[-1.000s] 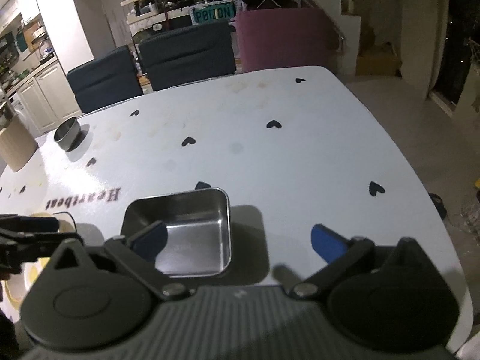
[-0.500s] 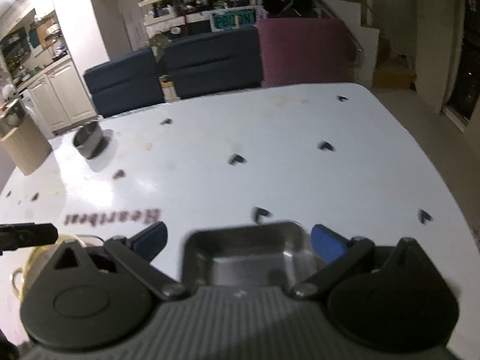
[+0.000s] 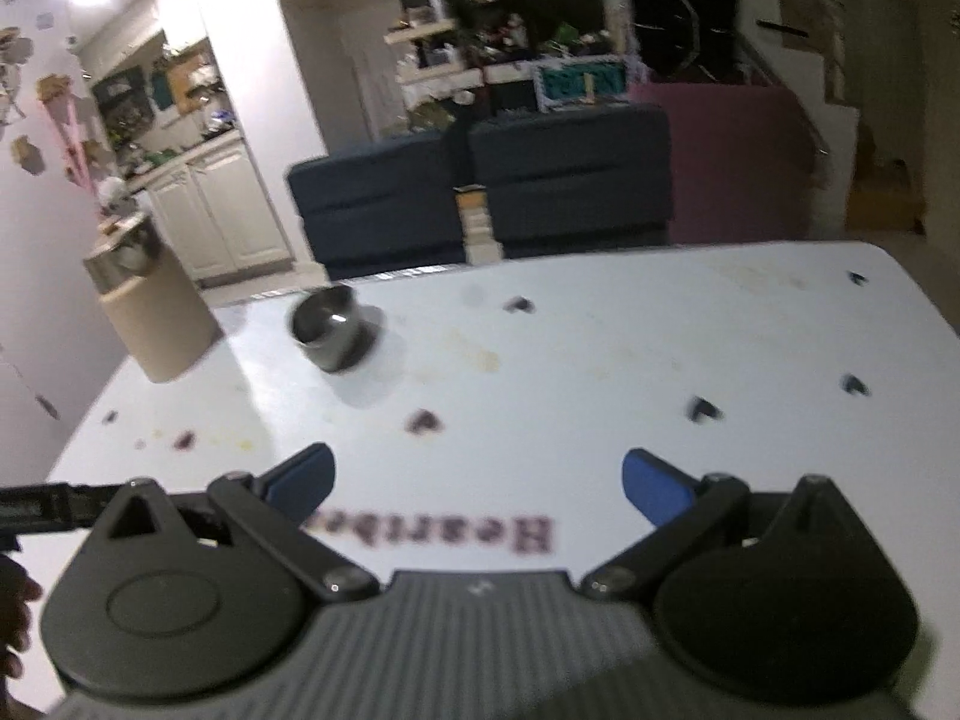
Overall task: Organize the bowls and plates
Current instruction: 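Move both tools to the rim of the small round steel cup, then close the left tool on the steel cup rim while the right tool closes on it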
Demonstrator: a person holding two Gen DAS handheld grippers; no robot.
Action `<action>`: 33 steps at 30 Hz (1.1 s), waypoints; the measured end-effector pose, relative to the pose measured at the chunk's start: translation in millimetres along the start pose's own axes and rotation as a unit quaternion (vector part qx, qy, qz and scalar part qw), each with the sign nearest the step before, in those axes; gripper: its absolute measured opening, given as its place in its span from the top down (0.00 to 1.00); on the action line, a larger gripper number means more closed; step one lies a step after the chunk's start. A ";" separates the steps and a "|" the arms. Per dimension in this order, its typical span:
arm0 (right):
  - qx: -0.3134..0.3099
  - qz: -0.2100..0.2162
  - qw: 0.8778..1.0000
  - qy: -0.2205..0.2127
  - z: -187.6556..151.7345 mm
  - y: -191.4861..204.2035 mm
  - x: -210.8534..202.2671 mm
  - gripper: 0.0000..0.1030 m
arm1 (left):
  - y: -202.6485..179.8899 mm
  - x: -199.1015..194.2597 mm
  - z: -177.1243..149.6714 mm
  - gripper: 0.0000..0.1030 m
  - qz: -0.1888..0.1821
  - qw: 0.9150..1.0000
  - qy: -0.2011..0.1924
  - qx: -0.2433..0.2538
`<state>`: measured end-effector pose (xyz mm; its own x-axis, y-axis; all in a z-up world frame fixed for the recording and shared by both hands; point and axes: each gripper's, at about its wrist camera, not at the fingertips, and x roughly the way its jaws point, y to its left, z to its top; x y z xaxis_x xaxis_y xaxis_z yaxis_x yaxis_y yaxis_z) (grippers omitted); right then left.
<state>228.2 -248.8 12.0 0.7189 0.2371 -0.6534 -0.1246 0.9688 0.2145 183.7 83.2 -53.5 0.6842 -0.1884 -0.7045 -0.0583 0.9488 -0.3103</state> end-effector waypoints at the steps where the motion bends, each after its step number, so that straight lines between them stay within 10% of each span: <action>1: -0.008 0.007 1.000 -0.001 3.6 7.2 2.4 0.00 | 5.2 -1.9 4.7 0.00 0.001 1.000 -0.005 -0.003; 9: -0.044 0.052 0.998 0.006 41.3 37.0 32.2 0.04 | 45.8 16.0 68.6 0.03 0.005 0.998 -0.053 -0.027; 21: 0.163 0.113 0.978 0.065 83.2 35.7 146.8 0.19 | 48.6 139.2 161.3 0.11 0.042 0.995 -0.053 0.074; 33: 0.281 0.104 0.947 0.117 67.8 46.2 240.4 0.36 | 44.0 240.4 180.1 0.12 0.083 0.990 -0.009 0.112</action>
<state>441.6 -152.0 -85.9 0.5400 0.4915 -0.6832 0.1837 0.7233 0.6656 476.5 125.2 -121.6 0.6913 -0.0235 -0.7222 -0.0083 0.9991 -0.0405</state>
